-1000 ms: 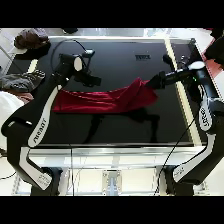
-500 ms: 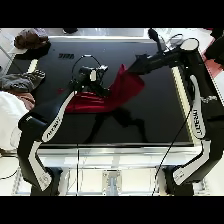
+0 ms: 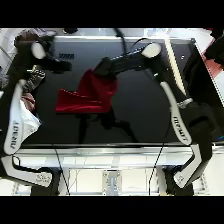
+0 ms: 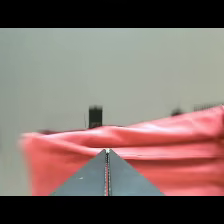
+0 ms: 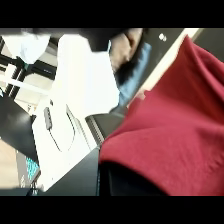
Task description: Fold the shirts.
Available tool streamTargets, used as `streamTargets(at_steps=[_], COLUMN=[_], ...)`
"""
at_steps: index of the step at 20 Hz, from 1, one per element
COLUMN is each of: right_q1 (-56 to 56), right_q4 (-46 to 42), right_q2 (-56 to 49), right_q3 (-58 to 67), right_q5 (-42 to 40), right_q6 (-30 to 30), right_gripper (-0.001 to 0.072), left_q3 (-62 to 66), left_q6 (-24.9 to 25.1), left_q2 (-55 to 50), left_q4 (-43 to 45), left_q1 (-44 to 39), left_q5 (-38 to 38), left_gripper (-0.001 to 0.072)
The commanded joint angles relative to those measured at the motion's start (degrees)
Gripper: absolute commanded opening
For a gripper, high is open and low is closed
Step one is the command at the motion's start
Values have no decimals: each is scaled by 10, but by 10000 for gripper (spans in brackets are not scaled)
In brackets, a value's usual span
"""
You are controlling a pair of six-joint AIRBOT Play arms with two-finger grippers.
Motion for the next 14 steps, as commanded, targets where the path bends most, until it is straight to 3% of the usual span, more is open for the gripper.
streamTargets(at_steps=[1,2,3,5,7,10,14], right_q1=[91,118,142,175,183,158,51], right_q4=[-3,-5,-5,-5,-5,-38,-158], right_q2=[-37,-45,-50,-51,-51,-49,-49], right_q3=[1,1,0,2,11,13,13], right_q5=[-145,-206,-281,-396,-420,-382,-178], right_q6=[-32,-51,-51,-50,-50,-50,-32], right_gripper=[7,9,66,551,569,561,551], left_q3=[0,-1,-3,-13,-26,-36,-37], left_q6=[2,8,16,27,27,28,42], left_q2=[41,41,40,40,40,40,40], left_q4=[-9,-9,-9,-9,-9,-9,-9], left_q1=[72,79,82,82,81,82,82], left_q5=[-21,-30,-37,-42,-40,-44,-53], left_gripper=[12,12,12,12,12,12,12])
